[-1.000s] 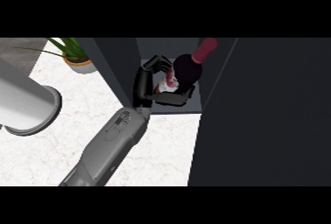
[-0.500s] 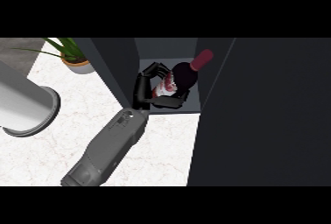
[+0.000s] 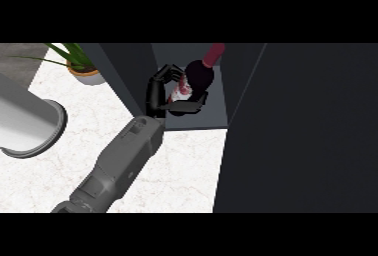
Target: Pick up the wine, place it into the cabinet and close the cabinet
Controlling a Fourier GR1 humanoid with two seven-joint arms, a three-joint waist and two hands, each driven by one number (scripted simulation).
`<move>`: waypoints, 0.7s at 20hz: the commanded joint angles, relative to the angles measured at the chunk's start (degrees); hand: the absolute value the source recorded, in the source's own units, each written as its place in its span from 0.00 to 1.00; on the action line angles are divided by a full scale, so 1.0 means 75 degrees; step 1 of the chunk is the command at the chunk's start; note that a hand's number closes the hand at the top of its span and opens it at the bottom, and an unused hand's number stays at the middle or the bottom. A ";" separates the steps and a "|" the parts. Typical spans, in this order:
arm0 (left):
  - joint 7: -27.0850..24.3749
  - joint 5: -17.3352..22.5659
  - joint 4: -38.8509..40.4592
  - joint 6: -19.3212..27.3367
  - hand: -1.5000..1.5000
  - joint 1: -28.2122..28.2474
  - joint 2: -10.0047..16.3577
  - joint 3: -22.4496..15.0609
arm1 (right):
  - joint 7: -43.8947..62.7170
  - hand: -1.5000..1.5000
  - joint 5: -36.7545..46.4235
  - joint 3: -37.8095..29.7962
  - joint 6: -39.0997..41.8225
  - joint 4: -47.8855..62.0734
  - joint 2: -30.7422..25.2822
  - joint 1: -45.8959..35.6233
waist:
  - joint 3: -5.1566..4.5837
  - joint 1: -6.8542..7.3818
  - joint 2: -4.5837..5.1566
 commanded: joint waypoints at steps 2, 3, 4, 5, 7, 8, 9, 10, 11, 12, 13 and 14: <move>-0.0420 0.0345 0.1024 -0.0607 1.00 -0.0470 -0.0012 0.0671 | 0.0304 0.00 -0.0467 -0.0066 -0.0062 -0.0603 0.0012 0.0087 | -0.0003 -0.0051 0.0026; -0.0549 0.0276 0.1163 -0.0657 1.00 -0.0428 -0.0012 0.0750 | 0.0183 0.00 -0.0562 -0.0109 -0.0010 -0.0066 -0.0051 -0.0336 | -0.0003 0.0035 0.0024; -0.0403 0.0422 0.1177 -0.0578 1.00 -0.0649 -0.0012 0.0691 | 0.0404 0.00 -0.0369 0.0303 -0.0058 -0.0481 0.0076 -0.0037 | -0.0005 -0.0053 0.0022; -0.0310 0.0229 0.1286 -0.0594 1.00 -0.0801 0.0008 0.0814 | -0.0196 0.00 -0.0994 -0.0598 0.0281 -0.0093 -0.0063 0.0229 | 0.0008 0.0063 0.0009; -0.0229 0.0367 0.1515 -0.0633 1.00 -0.0980 -0.0012 0.0909 | -0.0432 0.00 -0.0197 0.0279 0.0151 -0.0488 0.0417 0.0794 | 0.0005 0.0018 0.0028; -0.0545 0.0483 0.1616 -0.0743 1.00 -0.0727 -0.0012 0.0879 | 0.0284 0.00 -0.0660 -0.0186 -0.0066 -0.0523 0.0007 -0.0042 | -0.0003 -0.0089 0.0026; -0.0658 0.0362 0.1908 -0.0649 1.00 -0.1078 -0.0012 0.1051 | -0.0347 0.00 -0.0796 -0.0230 0.0314 -0.0372 0.0146 0.0488 | 0.0005 -0.0135 0.0085; -0.0425 0.0300 0.1917 -0.0856 1.00 -0.1177 0.0120 0.1035 | 0.0151 0.00 -0.0857 -0.0358 0.0080 -0.0315 -0.0038 -0.0038 | 0.0000 -0.0035 0.0028; -0.0530 0.0425 0.1932 -0.0684 1.00 -0.1142 -0.0011 0.0976 | -0.0044 0.00 -0.0633 -0.0190 0.0066 -0.0143 0.0072 -0.0046 | -0.0002 -0.0086 0.0044; -0.0678 0.0358 0.2144 -0.0520 1.00 -0.1309 -0.0011 0.1117 | -0.0203 0.00 -0.0750 -0.0179 0.0250 -0.0113 0.0099 0.0105 | 0.0000 -0.0129 0.0082; -0.0599 0.0258 0.2245 -0.0457 1.00 -0.1460 0.0043 0.1122 | -0.0031 0.00 -0.0520 -0.0075 0.0003 -0.0392 0.0245 0.0264 | 0.0000 -0.0124 0.0065; -0.0288 0.0182 0.2234 -0.0039 1.00 -0.1838 0.0053 0.1079 | 0.0060 0.00 -0.0335 0.0241 0.0028 -0.0052 0.0149 -0.0244 | -0.0004 -0.0061 0.0047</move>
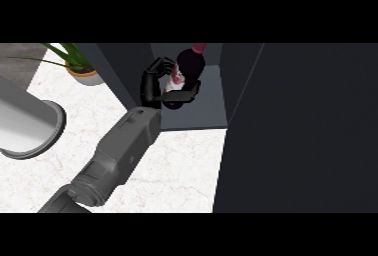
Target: Pick up the wine, place it into the cabinet and close the cabinet
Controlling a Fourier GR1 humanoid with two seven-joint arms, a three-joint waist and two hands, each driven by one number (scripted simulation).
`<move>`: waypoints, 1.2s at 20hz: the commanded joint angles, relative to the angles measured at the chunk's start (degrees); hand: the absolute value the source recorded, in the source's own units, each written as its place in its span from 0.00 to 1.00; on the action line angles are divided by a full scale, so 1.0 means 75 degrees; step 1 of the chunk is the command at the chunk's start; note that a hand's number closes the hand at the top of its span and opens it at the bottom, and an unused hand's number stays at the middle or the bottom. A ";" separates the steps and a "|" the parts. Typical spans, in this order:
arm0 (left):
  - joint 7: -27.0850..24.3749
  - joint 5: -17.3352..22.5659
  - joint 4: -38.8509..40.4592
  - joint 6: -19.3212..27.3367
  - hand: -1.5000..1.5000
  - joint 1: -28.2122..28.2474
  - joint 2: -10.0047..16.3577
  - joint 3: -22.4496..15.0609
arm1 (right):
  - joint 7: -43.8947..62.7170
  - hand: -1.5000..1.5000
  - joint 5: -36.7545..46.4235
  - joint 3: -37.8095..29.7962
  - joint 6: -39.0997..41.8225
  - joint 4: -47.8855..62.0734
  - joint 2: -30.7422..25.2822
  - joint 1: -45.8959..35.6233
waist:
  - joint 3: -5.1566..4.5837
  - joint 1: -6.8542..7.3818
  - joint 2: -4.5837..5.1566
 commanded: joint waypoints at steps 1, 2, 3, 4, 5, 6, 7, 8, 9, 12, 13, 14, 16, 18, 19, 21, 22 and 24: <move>-0.0121 -0.0169 0.0522 0.0701 1.00 -0.0554 0.0008 0.0098 | 0.0238 0.00 -0.0398 0.0053 -0.0049 -0.0642 0.0109 0.0288 | -0.0012 -0.0157 0.0058; -0.0130 -0.0215 0.0659 0.0524 1.00 -0.0381 0.0179 0.0089 | 0.0427 0.00 -0.0499 -0.0059 -0.0052 -0.0504 -0.0057 0.0007 | -0.0016 -0.0121 0.0054; 0.0092 -0.0268 0.0768 0.0914 1.00 -0.0694 0.0019 0.0059 | -0.0027 0.00 -0.0239 0.0166 0.0031 -0.0350 0.0143 0.0192 | -0.0013 -0.0159 0.0093; 0.0063 -0.0395 0.0789 0.0989 1.00 -0.0679 0.0063 -0.0046 | 0.0227 0.00 -0.0467 0.0026 -0.0027 -0.0563 0.0093 0.0221 | -0.0011 -0.0157 0.0060; 0.0093 -0.0410 0.0905 0.1145 1.00 -0.0729 0.0055 -0.0035 | -0.0036 0.00 -0.0209 0.0167 -0.0019 -0.0353 0.0157 0.0079 | -0.0015 -0.0201 0.0107; 0.0097 -0.0494 0.0916 0.0808 1.00 -0.0660 0.0242 -0.0098 | 0.0118 0.00 -0.0322 0.0129 -0.0047 -0.0358 0.0132 0.0067 | -0.0016 -0.0163 0.0089; 0.0236 -0.0474 0.0977 0.0674 1.00 -0.0673 0.0395 -0.0061 | 0.0253 0.00 -0.0435 0.0078 -0.0005 -0.0446 0.0039 0.0013 | -0.0017 -0.0217 0.0098; 0.0304 -0.0476 0.1017 0.0778 1.00 -0.0743 0.0372 -0.0039 | 0.0035 0.00 -0.0332 0.0074 0.0002 -0.0491 0.0152 0.0263 | -0.0013 -0.0254 0.0117; 0.0479 -0.0462 0.1003 0.0760 1.00 -0.0935 0.0414 -0.0007 | -0.0018 0.00 -0.0307 0.0114 0.0036 -0.0291 0.0098 -0.0030 | -0.0017 -0.0236 0.0122; 0.0527 -0.0447 0.1101 0.0737 1.00 -0.0830 0.0409 0.0055 | 0.0191 0.00 0.0014 0.0474 -0.0200 -0.0562 0.0266 0.0022 | -0.0025 -0.0348 0.0135; 0.0396 -0.0525 0.1160 0.0960 1.00 -0.0753 0.0268 0.0004 | -0.0051 0.00 -0.0307 0.0109 -0.0016 -0.0277 0.0142 -0.0100 | -0.0016 -0.0333 0.0159; 0.0671 -0.0517 0.1174 0.0914 1.00 -0.0930 0.0325 0.0025 | -0.0006 0.00 -0.0131 0.0338 -0.0051 -0.0396 0.0240 0.0116 | -0.0016 -0.0317 0.0138; 0.0683 -0.0570 0.1298 0.1119 1.00 -0.0844 0.0321 0.0010 | 0.0068 0.00 -0.0292 0.0323 0.0093 -0.0356 0.0129 0.0091 | -0.0014 -0.0308 0.0133; 0.0548 -0.0563 0.1396 0.1182 1.00 -0.0678 0.0249 0.0039 | 0.0215 0.00 -0.0134 0.0410 -0.0210 -0.0162 0.0213 -0.0418 | -0.0030 -0.0343 0.0168; 0.0601 -0.0522 0.1332 0.0640 1.00 -0.0664 0.0578 0.0084 | -0.0011 0.00 -0.0208 0.0294 -0.0039 -0.0292 0.0244 0.0103 | -0.0020 -0.0363 0.0193; 0.0272 -0.0226 0.1131 0.0696 1.00 -0.0417 0.0079 0.0395 | -0.0119 0.00 -0.0393 0.0114 0.0081 -0.0132 0.0125 -0.0147 | -0.0024 -0.0368 0.0215; 0.0418 -0.0104 0.1043 0.0356 1.00 -0.0526 0.0100 0.0516 | -0.0207 0.00 -0.0294 0.0291 0.0081 -0.0009 0.0245 -0.0079 | -0.0027 -0.0350 0.0234; 0.0255 0.0095 0.0976 0.0114 1.00 -0.0288 0.0014 0.0721 | -0.0054 0.00 -0.0169 0.0365 -0.0009 -0.0264 0.0252 -0.0032 | -0.0034 -0.0404 0.0206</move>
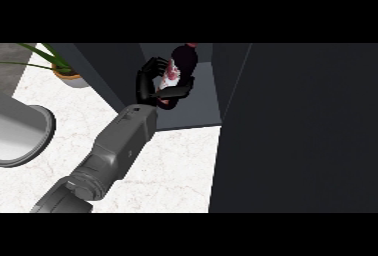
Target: Pick up the wine, place it into the cabinet and close the cabinet
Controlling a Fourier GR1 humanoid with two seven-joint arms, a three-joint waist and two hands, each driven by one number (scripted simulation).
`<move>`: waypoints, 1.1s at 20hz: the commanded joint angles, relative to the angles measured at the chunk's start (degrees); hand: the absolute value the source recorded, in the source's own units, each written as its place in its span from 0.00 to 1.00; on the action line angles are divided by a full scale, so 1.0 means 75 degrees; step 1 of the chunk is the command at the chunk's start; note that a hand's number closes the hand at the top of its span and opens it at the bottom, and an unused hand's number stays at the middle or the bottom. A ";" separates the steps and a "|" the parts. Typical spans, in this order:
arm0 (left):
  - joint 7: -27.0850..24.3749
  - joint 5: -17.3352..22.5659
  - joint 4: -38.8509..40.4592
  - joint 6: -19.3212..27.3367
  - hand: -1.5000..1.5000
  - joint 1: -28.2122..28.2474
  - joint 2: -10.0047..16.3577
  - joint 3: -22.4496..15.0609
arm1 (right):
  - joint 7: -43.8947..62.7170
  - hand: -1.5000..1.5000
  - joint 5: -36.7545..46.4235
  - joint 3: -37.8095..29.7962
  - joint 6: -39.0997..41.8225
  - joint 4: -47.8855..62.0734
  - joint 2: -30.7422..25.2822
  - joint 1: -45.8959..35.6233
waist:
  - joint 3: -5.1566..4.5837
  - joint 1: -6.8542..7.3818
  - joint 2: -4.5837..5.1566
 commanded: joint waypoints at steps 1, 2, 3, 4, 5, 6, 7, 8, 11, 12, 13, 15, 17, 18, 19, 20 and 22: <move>-0.0107 0.0345 -0.0054 -0.0621 1.00 0.0269 -0.0057 0.0390 | 0.0120 0.00 -0.0215 0.0103 0.0013 -0.0349 0.0058 0.0158 | -0.0019 -0.0034 0.0042; -0.0173 0.0430 -0.0138 -0.0888 1.00 0.0344 -0.0073 0.0456 | 0.0013 0.00 -0.0260 -0.0068 0.0053 -0.0198 0.0004 0.0088 | -0.0019 -0.0099 0.0072; -0.0127 0.0417 -0.0043 -0.0905 1.00 0.0339 -0.0048 0.0481 | 0.0170 0.00 0.0013 0.0097 -0.0160 -0.0367 0.0066 0.0000 | -0.0024 -0.0015 0.0016; -0.0001 0.0490 -0.0067 -0.1054 1.00 0.0323 -0.0074 0.0527 | 0.0248 0.00 -0.0149 0.0113 -0.0128 -0.0430 0.0057 0.0008 | -0.0020 -0.0051 -0.0005; 0.0103 0.0639 -0.0106 -0.0896 1.00 0.0203 -0.0075 0.0616 | -0.0039 0.00 -0.0139 0.0199 -0.0058 -0.0249 0.0181 0.0035 | -0.0021 -0.0250 0.0065; -0.0032 0.0590 -0.0096 -0.1356 1.00 0.0408 -0.0075 0.0616 | 0.0001 0.00 -0.0051 0.0112 -0.0064 -0.0189 0.0069 -0.0090 | -0.0021 -0.0014 0.0018; -0.0087 0.0636 -0.0053 -0.1441 1.00 0.0522 -0.0075 0.0654 | 0.0076 0.00 -0.0297 -0.0075 -0.0036 -0.0122 0.0030 -0.0063 | -0.0020 -0.0138 0.0065; -0.0144 0.0762 -0.0094 -0.1519 1.00 0.0687 -0.0076 0.0690 | -0.0079 0.00 -0.0166 0.0235 -0.0032 -0.0334 0.0215 0.0073 | -0.0022 -0.0263 0.0056; -0.0122 0.0845 -0.0055 -0.1598 1.00 0.0732 -0.0076 0.0685 | -0.0005 0.00 -0.0201 0.0220 -0.0053 -0.0240 0.0198 0.0011 | -0.0020 -0.0256 0.0018; -0.0283 0.0890 -0.0129 -0.1644 1.00 0.0830 -0.0076 0.0636 | 0.0049 0.00 -0.0271 0.0225 0.0023 -0.0215 0.0123 -0.0082 | -0.0022 -0.0329 0.0002; -0.0620 0.0852 -0.0088 -0.1778 1.00 0.1106 -0.0076 0.0640 | 0.0033 0.00 -0.0115 0.0200 -0.0161 -0.0383 0.0272 0.0203 | -0.0020 -0.0263 0.0010; -0.0359 0.0891 -0.0072 -0.1881 1.00 0.0955 -0.0076 0.0562 | 0.0018 0.00 -0.0124 0.0275 -0.0123 -0.0216 0.0285 0.0111 | -0.0022 -0.0276 0.0000; -0.0458 0.0967 -0.0032 -0.2091 1.00 0.1278 -0.0076 0.0507 | 0.0137 0.00 -0.0190 0.0140 -0.0103 0.0042 0.0108 -0.0390 | -0.0032 -0.0313 -0.0001; -0.0220 0.1146 -0.0023 -0.1835 1.00 0.1051 -0.0076 0.0643 | 0.0072 0.00 -0.0486 0.0133 -0.0014 -0.0281 0.0217 -0.0079 | -0.0025 -0.0580 0.0036; -0.0286 0.1132 0.0001 -0.2064 1.00 0.1239 -0.0076 0.0592 | 0.0131 0.00 -0.0404 0.0165 -0.0004 -0.0284 0.0173 -0.0074 | -0.0027 -0.0479 0.0018; -0.0402 0.1104 -0.0012 -0.2005 1.00 0.1275 -0.0076 0.0495 | -0.0181 0.00 -0.0383 0.0212 0.0132 0.0048 0.0262 0.0028 | -0.0023 -0.0490 0.0060; -0.0531 0.1213 0.0000 -0.1919 1.00 0.1557 -0.0076 0.0455 | 0.0148 0.00 -0.0421 0.0149 -0.0049 -0.0268 0.0227 -0.0088 | -0.0033 -0.0707 0.0003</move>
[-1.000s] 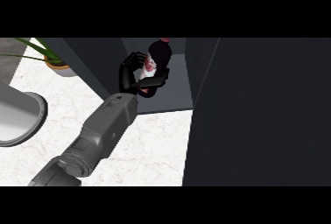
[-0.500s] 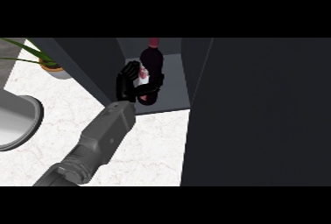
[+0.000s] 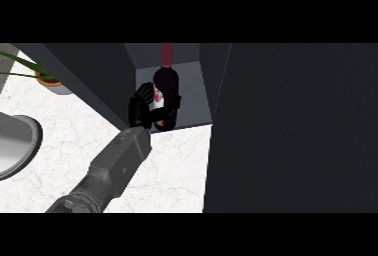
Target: Pick up the wine, place it into the cabinet and close the cabinet
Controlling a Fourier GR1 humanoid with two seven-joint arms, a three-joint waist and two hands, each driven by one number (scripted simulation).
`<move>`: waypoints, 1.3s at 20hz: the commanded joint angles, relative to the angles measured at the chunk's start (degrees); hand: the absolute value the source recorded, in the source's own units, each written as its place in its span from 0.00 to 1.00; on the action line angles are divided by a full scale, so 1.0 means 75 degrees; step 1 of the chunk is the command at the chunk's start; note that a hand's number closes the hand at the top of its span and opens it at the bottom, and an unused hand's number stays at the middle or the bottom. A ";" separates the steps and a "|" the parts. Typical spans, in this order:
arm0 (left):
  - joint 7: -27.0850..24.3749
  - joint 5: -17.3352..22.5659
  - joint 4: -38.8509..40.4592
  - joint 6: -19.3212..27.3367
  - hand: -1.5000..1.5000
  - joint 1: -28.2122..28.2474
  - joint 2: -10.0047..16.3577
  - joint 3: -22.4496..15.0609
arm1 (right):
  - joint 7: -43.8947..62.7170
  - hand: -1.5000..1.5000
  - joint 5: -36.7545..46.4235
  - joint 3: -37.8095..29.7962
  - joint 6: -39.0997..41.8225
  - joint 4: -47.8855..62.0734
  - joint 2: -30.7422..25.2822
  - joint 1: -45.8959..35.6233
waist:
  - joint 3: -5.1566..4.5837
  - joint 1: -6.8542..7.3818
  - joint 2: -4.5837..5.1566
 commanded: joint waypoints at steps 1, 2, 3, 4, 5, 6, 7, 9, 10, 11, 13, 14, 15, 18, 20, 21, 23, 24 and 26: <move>-0.0073 0.0118 0.0020 0.0073 1.00 0.0132 -0.0001 -0.0099 | 0.0125 0.00 -0.0315 0.0046 0.0032 -0.0257 0.0044 0.0097 | -0.0004 -0.0139 0.0008; -0.0210 0.0103 0.0015 0.0031 1.00 0.0344 -0.0001 -0.0203 | 0.0066 0.00 -0.0203 -0.0045 -0.0046 -0.0180 0.0031 -0.0092 | -0.0008 -0.0138 -0.0010; -0.0050 0.0193 -0.0010 -0.0153 1.00 0.0294 -0.0002 -0.0130 | 0.0018 0.00 -0.0399 -0.0083 0.0096 -0.0164 0.0027 0.0075 | -0.0003 -0.0143 0.0029; -0.0045 0.0209 0.0031 0.0133 1.00 0.0254 -0.0002 -0.0167 | -0.0114 0.00 -0.0306 -0.0126 0.0049 -0.0032 0.0102 0.0080 | 0.0000 -0.0110 0.0028; -0.0040 0.0233 -0.0016 0.0064 1.00 0.0305 -0.0002 -0.0223 | -0.0111 0.00 -0.0326 -0.0018 0.0151 -0.0099 0.0072 0.0064 | -0.0004 -0.0175 0.0019; -0.0040 0.0224 -0.0010 0.0178 1.00 0.0182 -0.0002 -0.0229 | 0.0167 0.00 -0.0366 -0.0013 -0.0015 -0.0045 0.0083 -0.0154 | -0.0013 -0.0151 0.0011; -0.0276 0.0219 -0.0020 0.0030 1.00 0.0514 -0.0002 -0.0311 | -0.0022 0.00 -0.0088 0.0223 -0.0004 -0.0094 0.0188 -0.0075 | -0.0020 -0.0194 0.0030; -0.0134 0.0262 -0.0105 0.0363 1.00 0.0229 -0.0002 -0.0380 | 0.0029 0.00 -0.0300 0.0029 0.0039 -0.0076 0.0133 0.0002 | -0.0008 -0.0214 -0.0004; -0.0120 0.0266 -0.0104 0.0351 1.00 0.0262 -0.0001 -0.0432 | -0.0153 0.00 -0.0271 0.0139 0.0157 0.0046 0.0176 0.0051 | -0.0008 -0.0175 0.0029; -0.0269 0.0341 -0.0148 0.0396 1.00 0.0342 -0.0002 -0.0396 | 0.0075 0.00 -0.0188 0.0211 0.0001 -0.0172 0.0171 -0.0081 | -0.0021 -0.0292 0.0007; -0.0110 0.0313 -0.0138 0.0277 1.00 0.0342 -0.0002 -0.0534 | -0.0070 0.00 -0.0311 0.0031 0.0106 0.0079 0.0116 -0.0155 | -0.0013 -0.0110 0.0019; -0.0241 0.0405 -0.0189 0.0394 1.00 0.0354 -0.0002 -0.0471 | 0.0072 0.00 -0.0535 -0.0069 0.0143 -0.0168 0.0106 0.0195 | -0.0005 -0.0335 0.0038; -0.0128 0.0359 -0.0226 0.0341 1.00 0.0237 -0.0001 -0.0580 | -0.0132 0.00 -0.0293 -0.0088 0.0139 -0.0143 0.0119 0.0248 | 0.0000 -0.0117 0.0003; -0.0160 0.0530 -0.0257 0.0660 1.00 0.0091 -0.0002 -0.0522 | -0.0103 0.00 -0.0441 -0.0042 0.0136 -0.0103 0.0170 0.0068 | -0.0011 -0.0310 0.0059; -0.0080 0.0543 -0.0317 0.0768 1.00 -0.0077 -0.0002 -0.0622 | 0.0102 0.00 -0.0393 -0.0108 0.0097 -0.0128 0.0060 0.0112 | -0.0005 -0.0221 0.0009; 0.0218 0.0566 -0.0343 0.0881 1.00 -0.0366 -0.0002 -0.0668 | -0.0214 0.00 -0.0448 -0.0297 0.0202 0.0087 0.0055 0.0019 | 0.0006 -0.0141 0.0024; 0.0246 0.0691 -0.0441 0.0993 1.00 -0.0407 -0.0001 -0.0696 | -0.0058 0.00 -0.0419 -0.0164 0.0176 -0.0193 0.0092 0.0291 | 0.0010 -0.0116 -0.0030; 0.0254 0.0686 -0.0486 0.1105 1.00 -0.0508 -0.0002 -0.0796 | -0.0322 0.00 -0.0235 0.0021 0.0165 0.0000 0.0261 0.0262 | 0.0005 -0.0201 0.0020; 0.0300 0.0825 -0.0422 0.1207 1.00 -0.0662 -0.0002 -0.0654 | -0.0397 0.00 -0.0290 -0.0146 0.0355 0.0004 0.0104 0.0438 | 0.0013 -0.0165 0.0066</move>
